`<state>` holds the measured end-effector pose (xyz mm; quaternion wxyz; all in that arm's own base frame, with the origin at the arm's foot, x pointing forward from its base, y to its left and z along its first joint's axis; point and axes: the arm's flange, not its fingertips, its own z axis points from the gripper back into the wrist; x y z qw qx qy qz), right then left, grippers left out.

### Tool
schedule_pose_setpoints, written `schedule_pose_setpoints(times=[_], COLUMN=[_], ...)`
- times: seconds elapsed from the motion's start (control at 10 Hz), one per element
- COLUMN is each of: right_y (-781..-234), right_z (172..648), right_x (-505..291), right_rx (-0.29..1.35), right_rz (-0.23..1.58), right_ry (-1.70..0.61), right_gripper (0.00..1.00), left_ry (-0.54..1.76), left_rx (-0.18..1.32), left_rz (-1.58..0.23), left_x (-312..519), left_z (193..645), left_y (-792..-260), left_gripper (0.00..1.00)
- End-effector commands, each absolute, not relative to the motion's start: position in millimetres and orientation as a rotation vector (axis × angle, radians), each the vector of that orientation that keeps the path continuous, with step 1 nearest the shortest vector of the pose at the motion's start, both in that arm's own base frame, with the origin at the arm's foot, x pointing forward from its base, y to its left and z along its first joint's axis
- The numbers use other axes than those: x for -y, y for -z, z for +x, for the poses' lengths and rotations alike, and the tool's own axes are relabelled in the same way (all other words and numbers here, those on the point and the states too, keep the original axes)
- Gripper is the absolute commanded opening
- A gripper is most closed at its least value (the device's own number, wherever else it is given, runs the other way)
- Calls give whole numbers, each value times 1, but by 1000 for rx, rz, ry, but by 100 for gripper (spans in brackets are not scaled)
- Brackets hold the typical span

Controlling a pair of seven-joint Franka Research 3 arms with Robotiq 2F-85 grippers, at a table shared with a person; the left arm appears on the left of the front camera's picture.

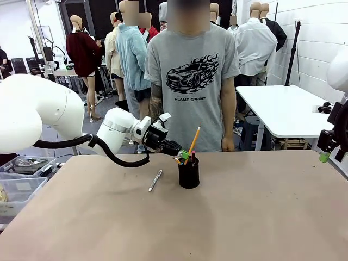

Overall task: Place the pens into the pen holder.
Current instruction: Pick up a writing instrument from the table and place it into the Pen holder.

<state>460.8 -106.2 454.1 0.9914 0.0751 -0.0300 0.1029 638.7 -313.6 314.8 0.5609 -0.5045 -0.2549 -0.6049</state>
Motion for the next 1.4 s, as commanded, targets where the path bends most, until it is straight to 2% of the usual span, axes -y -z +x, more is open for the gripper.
schedule_pose_setpoints(times=[0.0,0.3,0.6,1.0,1.2,1.3], right_y=[-454,-454,-454,-454,-454,-454], right_z=[462,462,462,462,462,462], right_x=[106,106,106,106,106,106], right_rx=[62,62,62,62,62,62], right_rz=[143,143,143,143,143,143], right_ry=[-206,-206,-206,-206,-206,-206], right_gripper=[62,62,62,62,62,62], left_ry=[1476,1499,1495,1399,1276,1147], left_rx=[649,707,756,525,384,268], left_rz=[-1165,-1156,-1057,-737,-626,-555], left_x=[316,306,280,210,193,191], left_z=[640,631,621,574,560,555], left_y=[-320,-339,-383,-466,-492,-498], left_gripper=[47,47,47,47,47,47])
